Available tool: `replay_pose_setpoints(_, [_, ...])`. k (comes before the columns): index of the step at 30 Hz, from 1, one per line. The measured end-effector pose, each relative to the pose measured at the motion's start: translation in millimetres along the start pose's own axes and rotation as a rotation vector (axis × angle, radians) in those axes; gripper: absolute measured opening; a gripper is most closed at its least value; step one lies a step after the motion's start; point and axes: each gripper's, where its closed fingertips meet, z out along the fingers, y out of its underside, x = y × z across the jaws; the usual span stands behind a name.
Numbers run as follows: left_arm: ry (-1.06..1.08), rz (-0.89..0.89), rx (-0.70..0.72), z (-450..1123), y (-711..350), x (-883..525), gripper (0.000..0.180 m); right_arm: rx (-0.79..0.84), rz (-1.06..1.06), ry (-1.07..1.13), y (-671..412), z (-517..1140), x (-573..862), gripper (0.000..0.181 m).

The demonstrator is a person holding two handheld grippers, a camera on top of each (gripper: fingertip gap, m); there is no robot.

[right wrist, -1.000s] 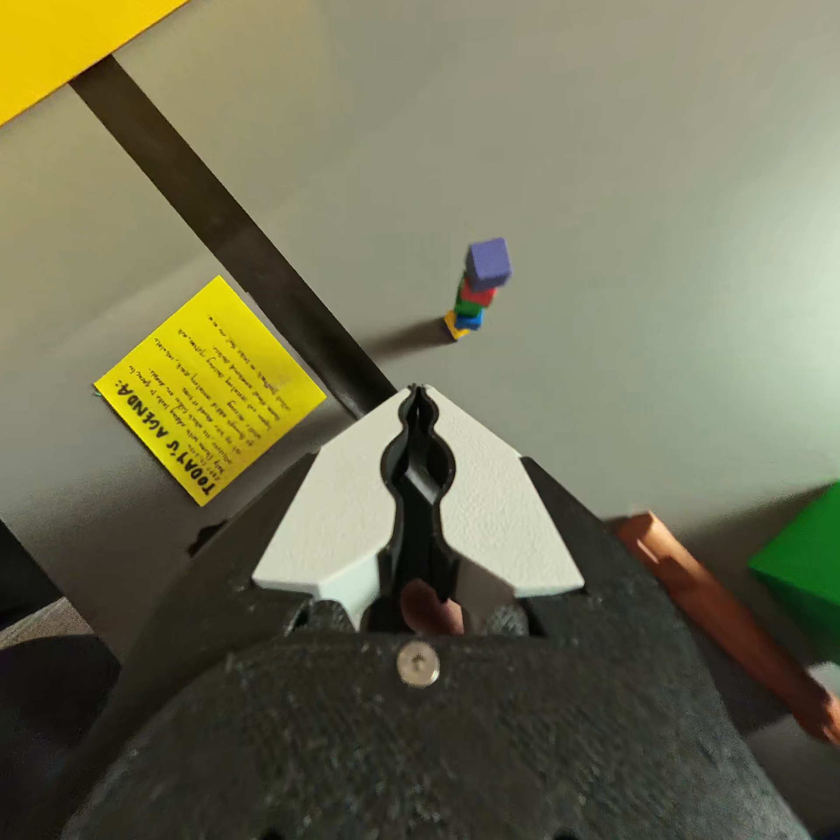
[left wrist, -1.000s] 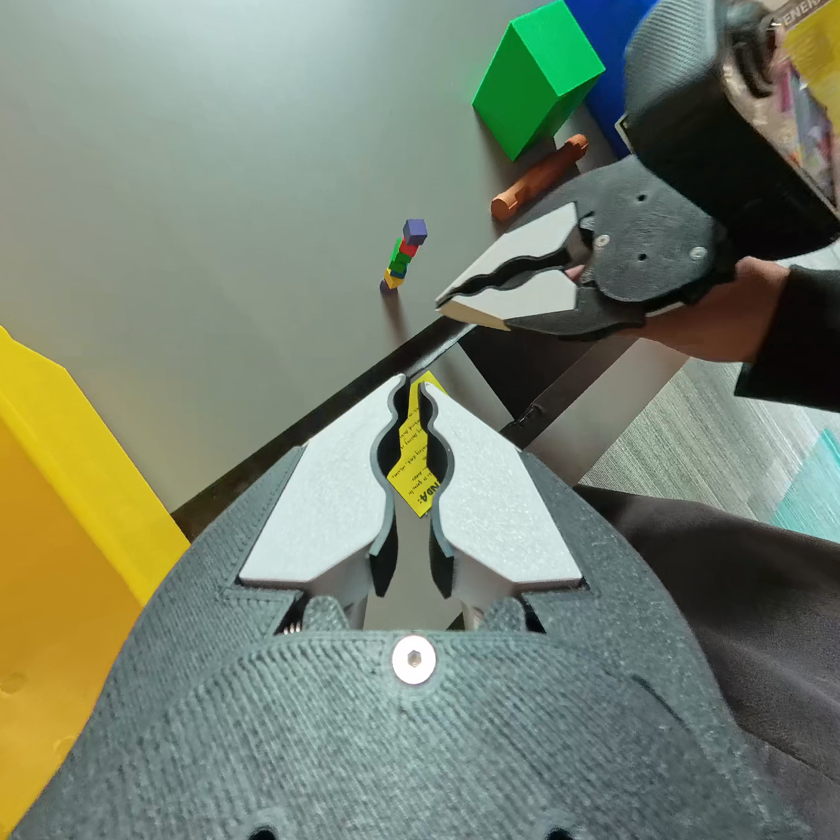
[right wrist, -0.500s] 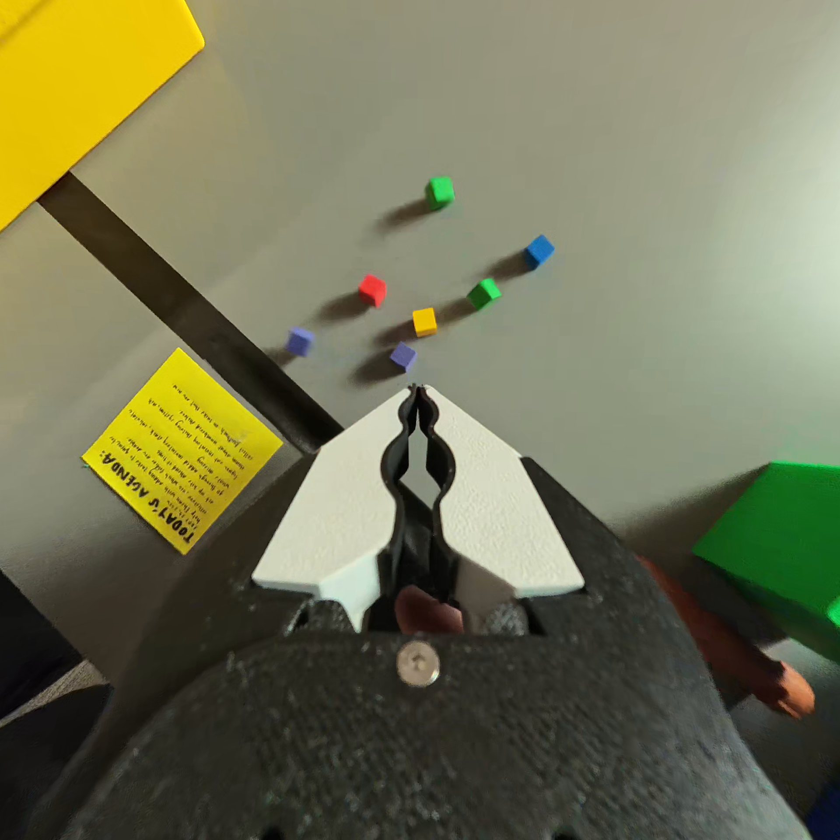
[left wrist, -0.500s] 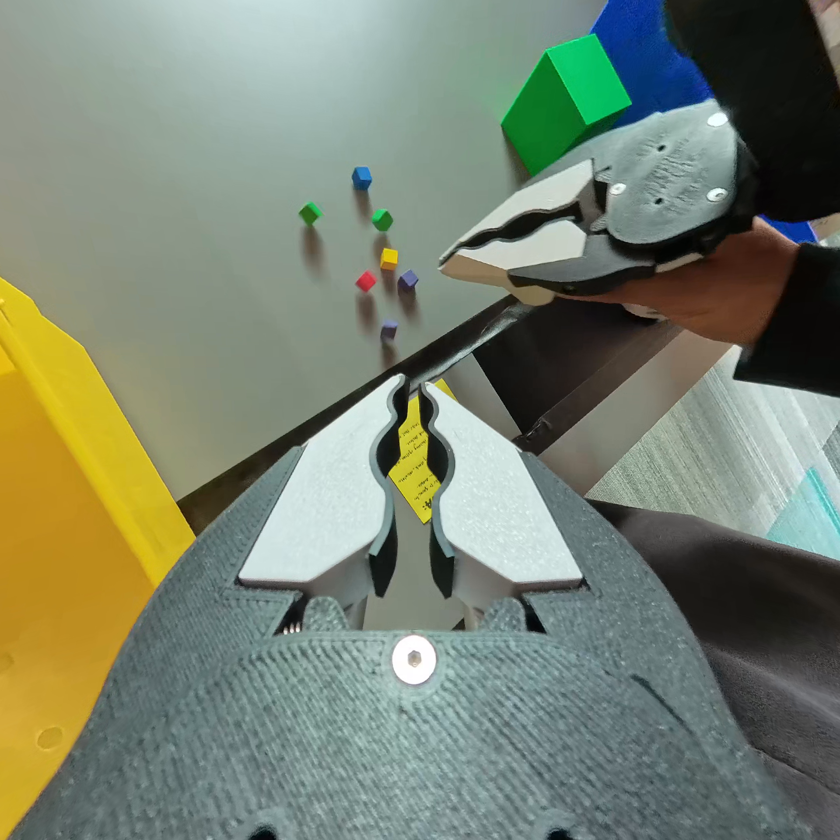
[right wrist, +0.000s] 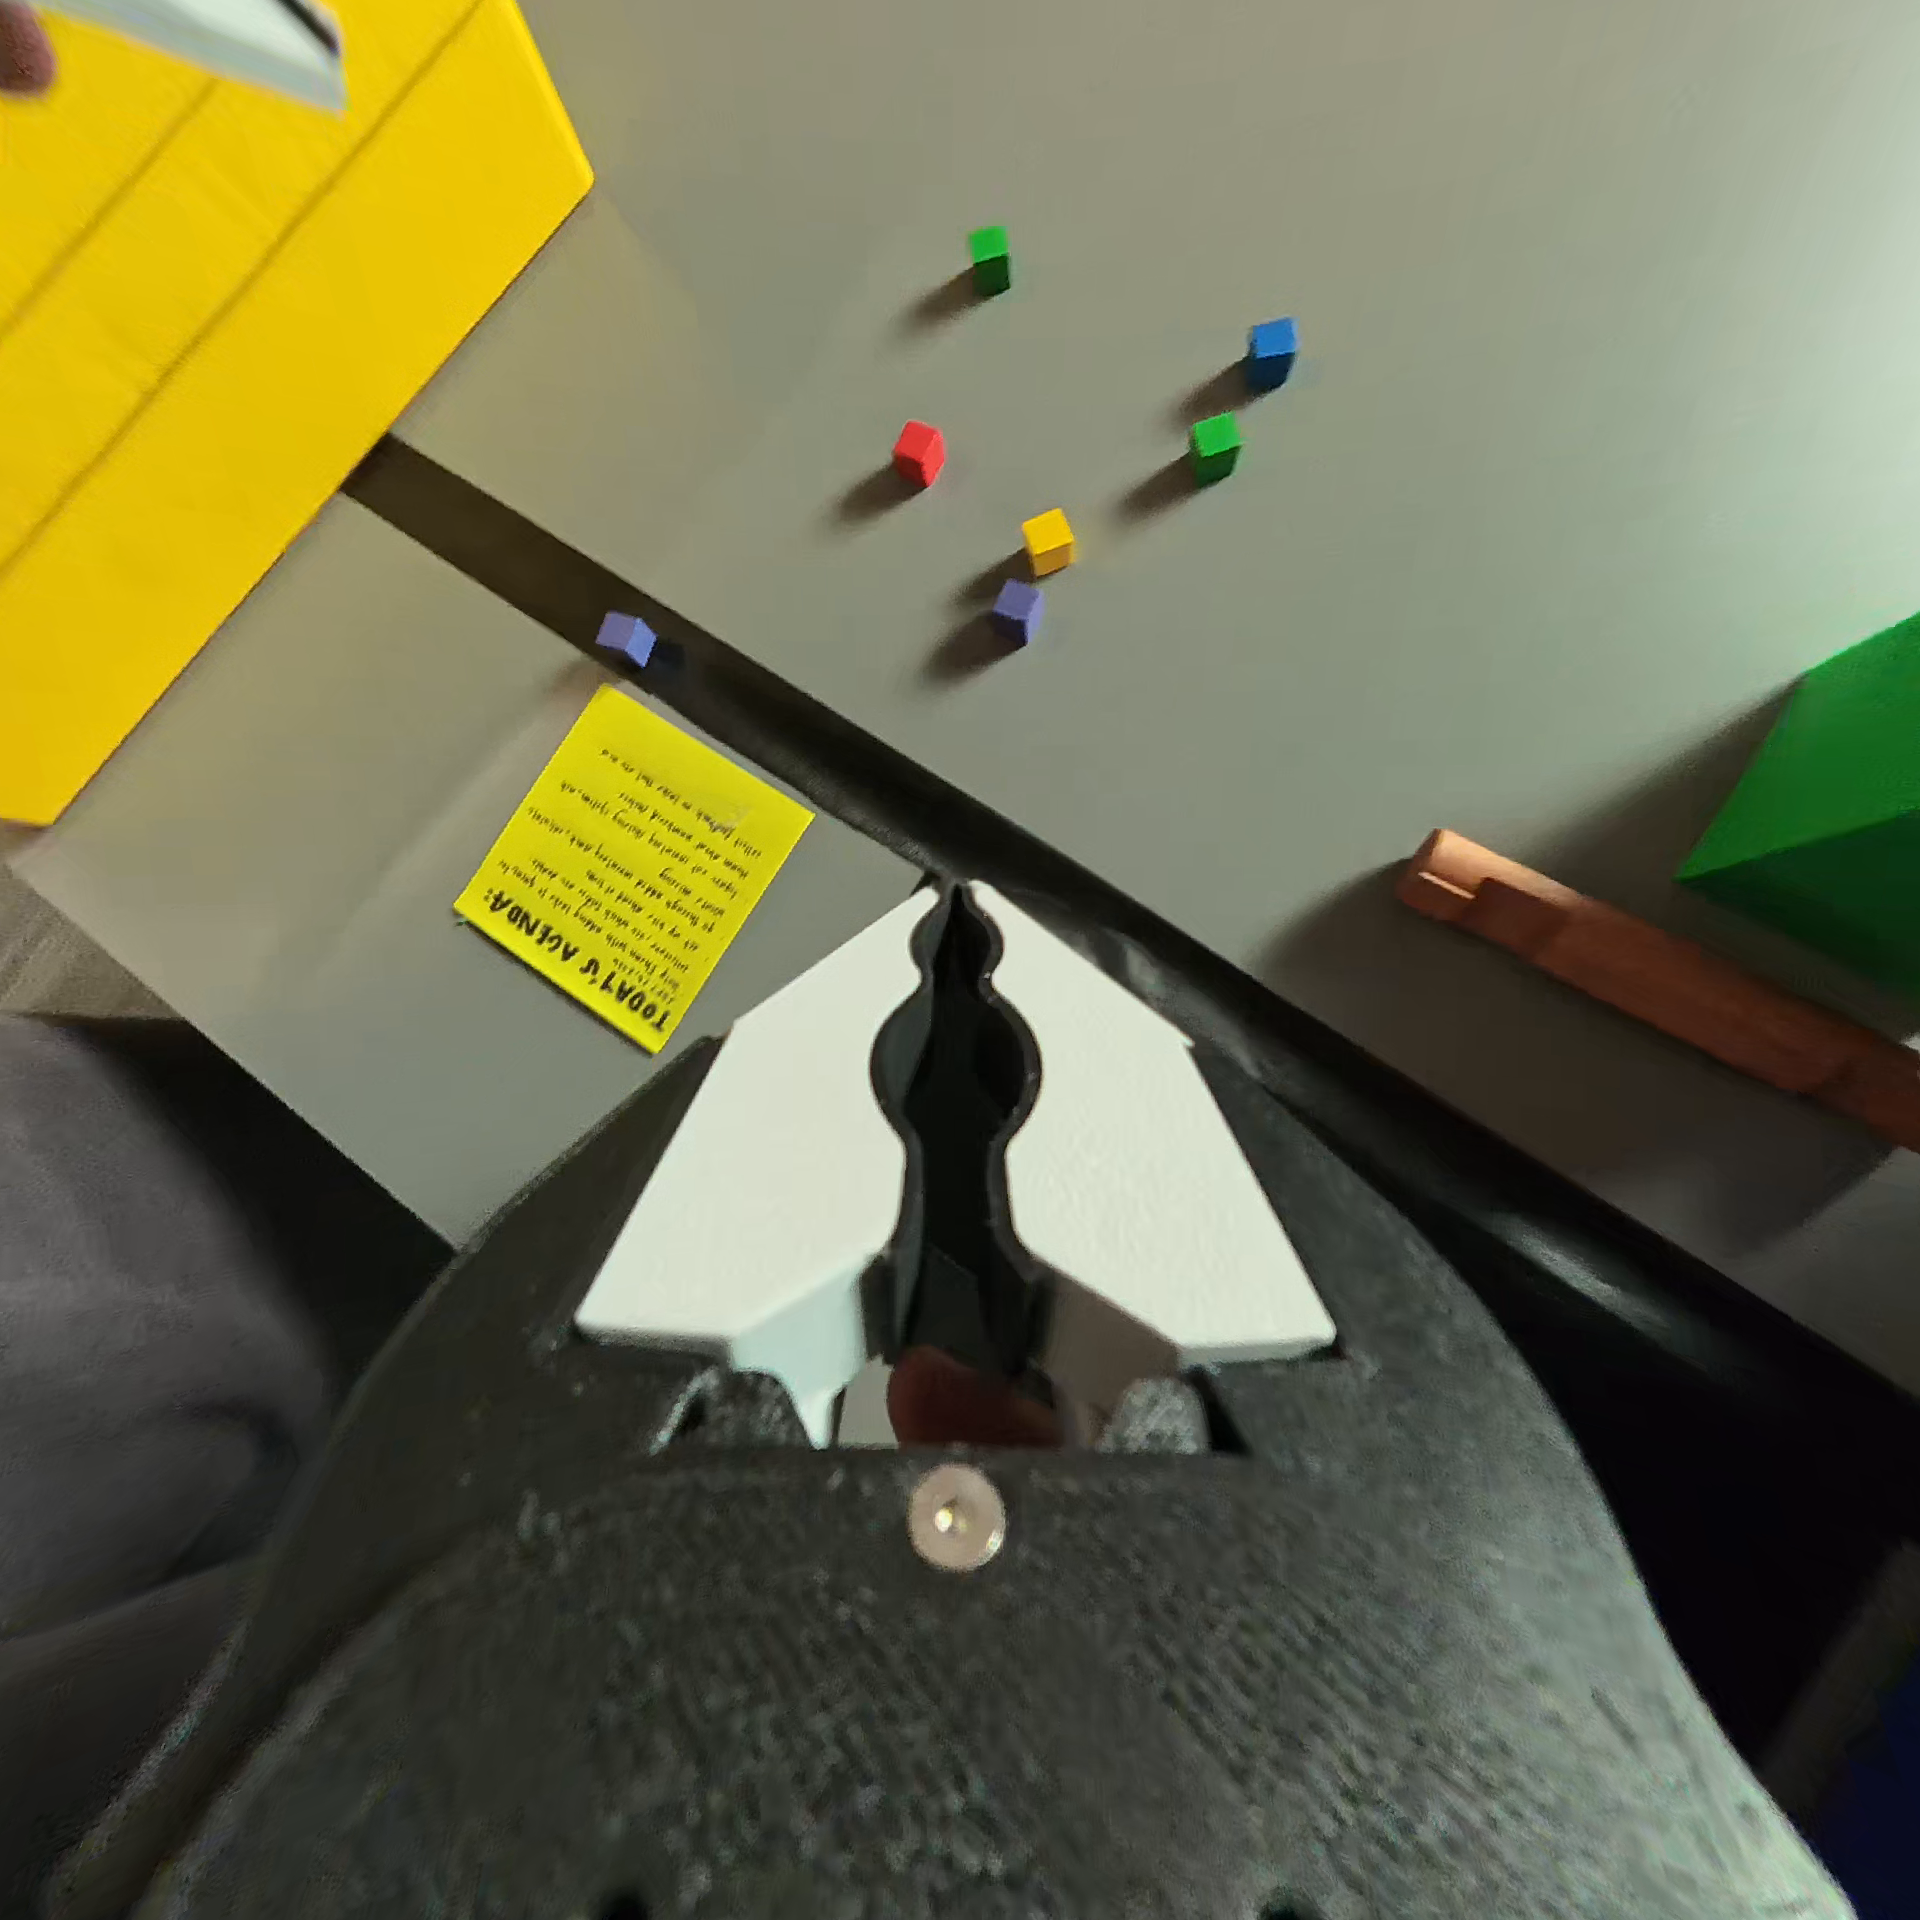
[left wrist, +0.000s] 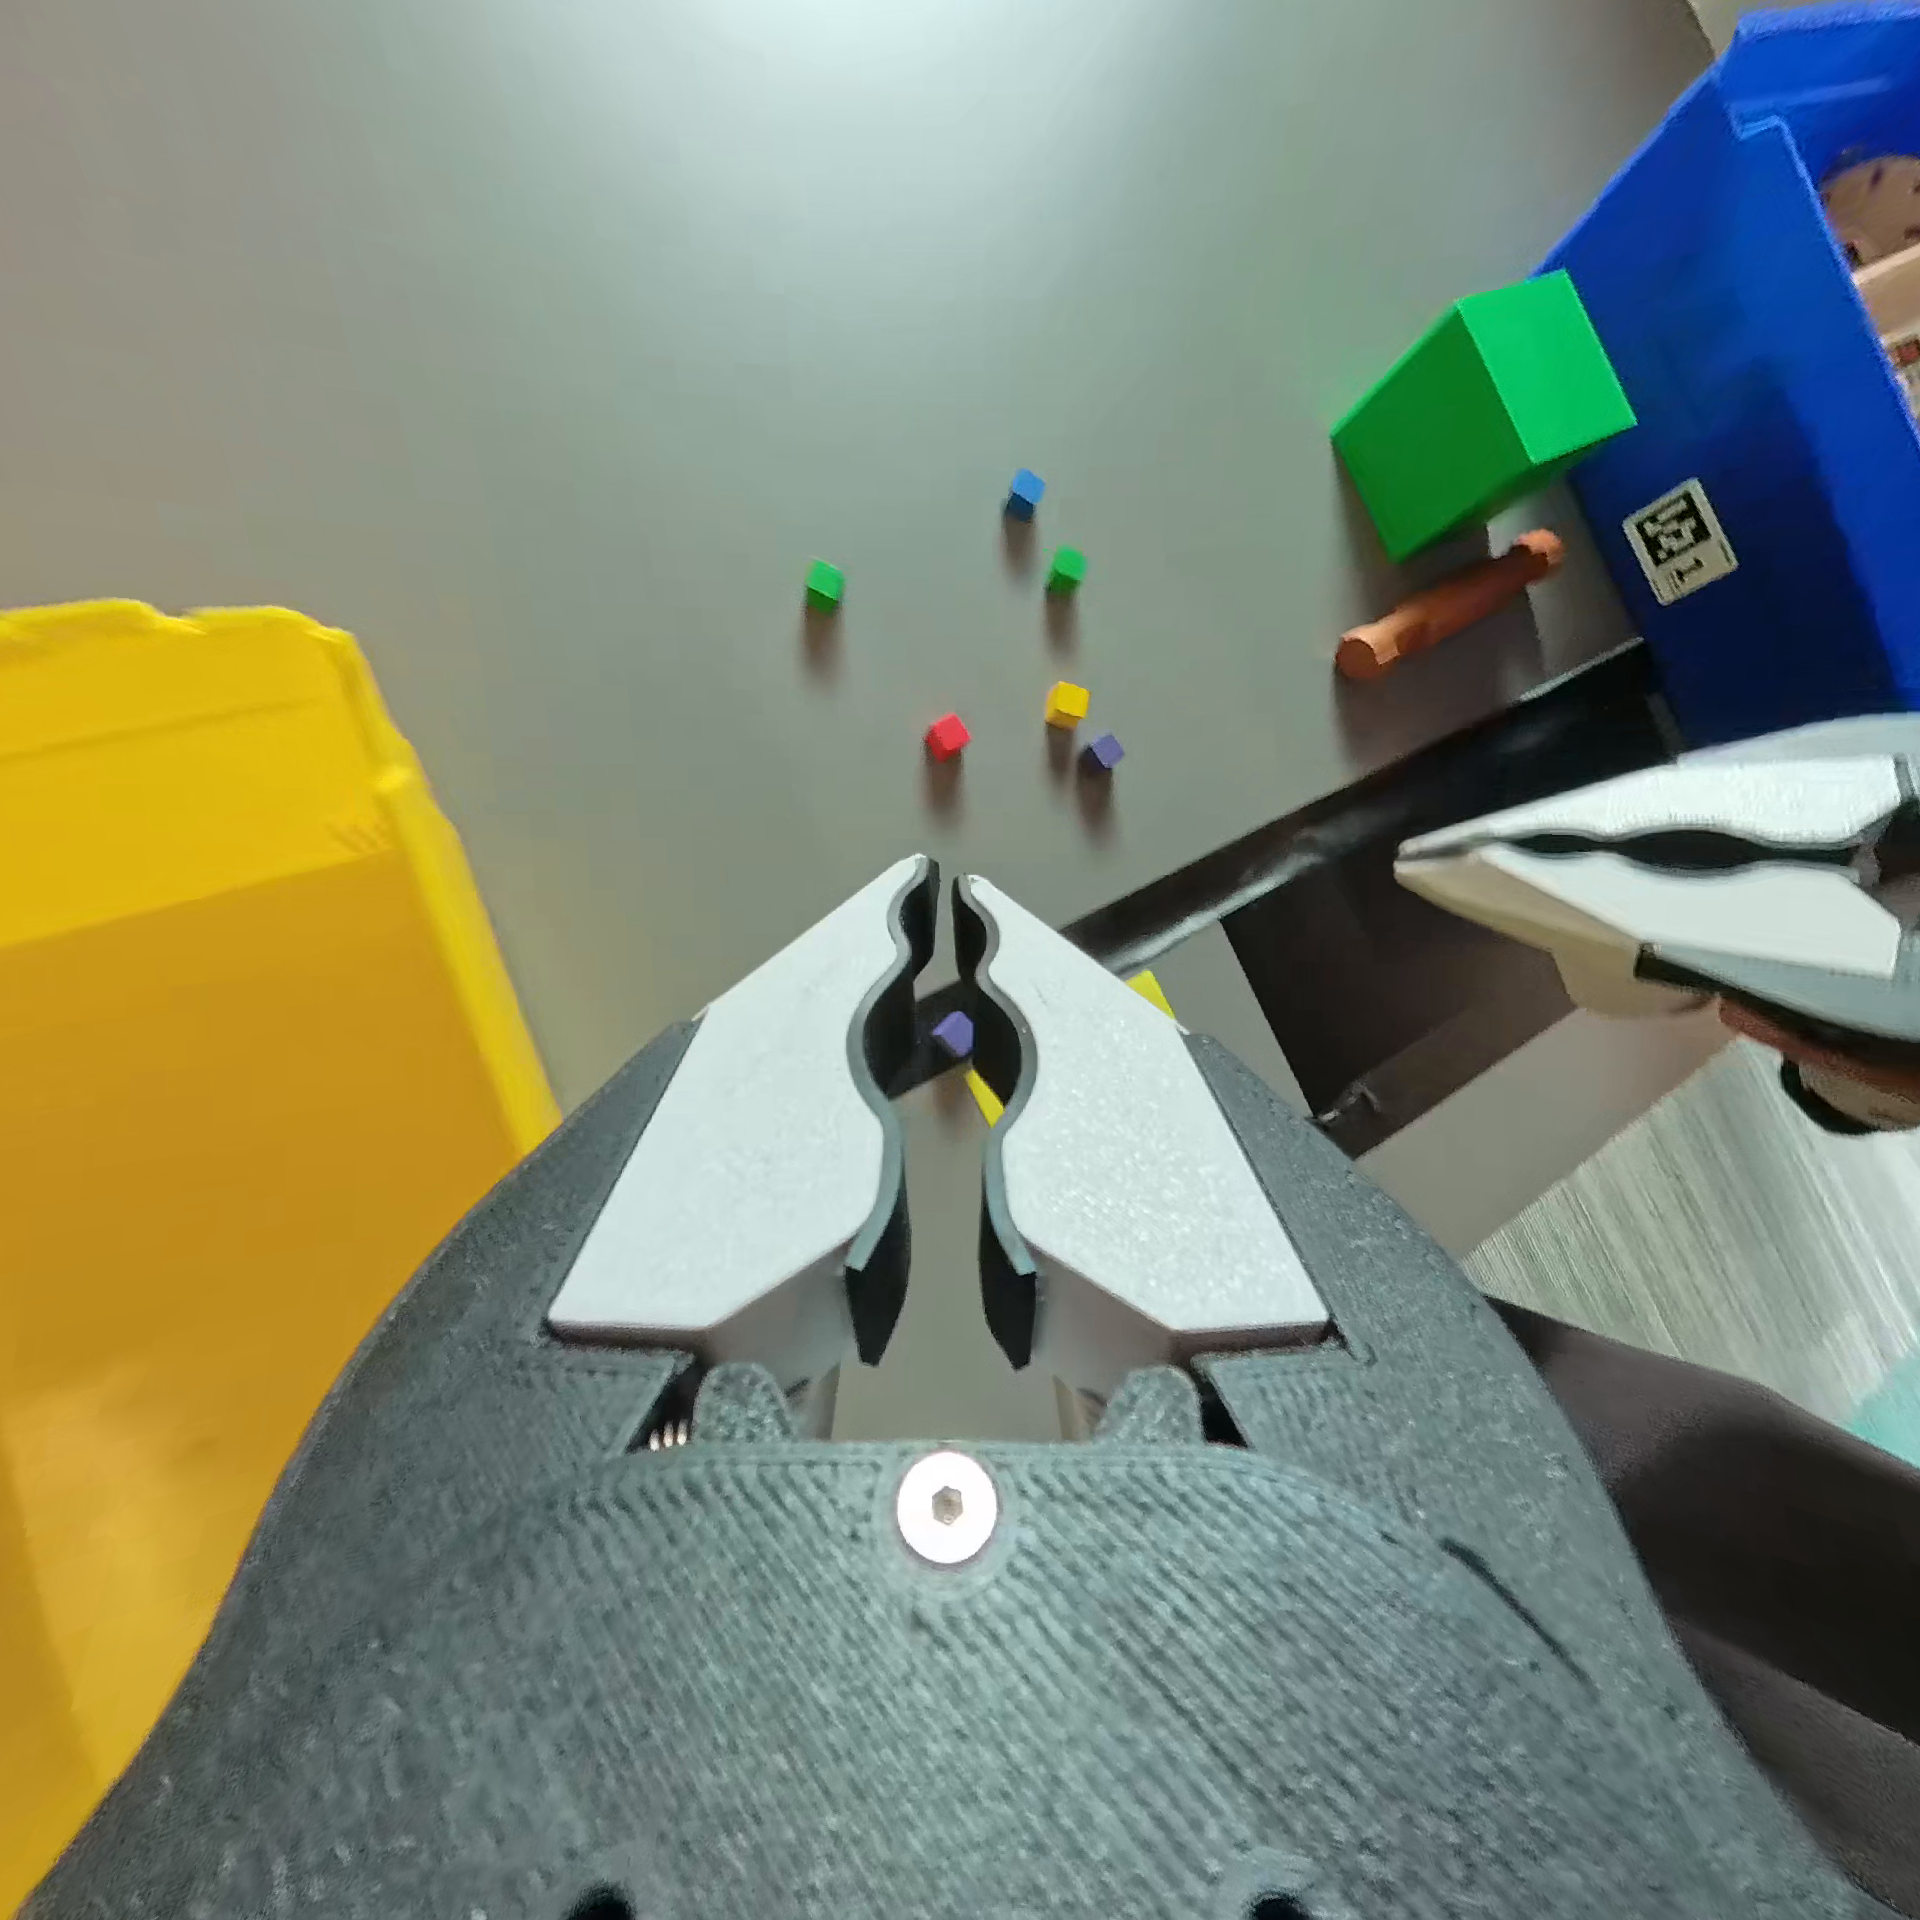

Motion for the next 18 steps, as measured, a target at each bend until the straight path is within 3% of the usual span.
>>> replay_pose_setpoints(11, [-0.026, 0.027, 0.009, -19, -3, -7, 0.000, -0.073, -0.287, -0.185, -13, 72, -84, 0.027])
replay_pose_setpoints(16, [0.003, 0.050, -0.008, -29, 12, 6, 0.000, -0.101, -0.291, -0.203, -24, 105, -96, 0.027])
replay_pose_setpoints(18, [0.011, 0.077, -0.012, -32, 17, 7, 0.000, -0.114, -0.272, -0.217, -25, 109, -99, 0.011])
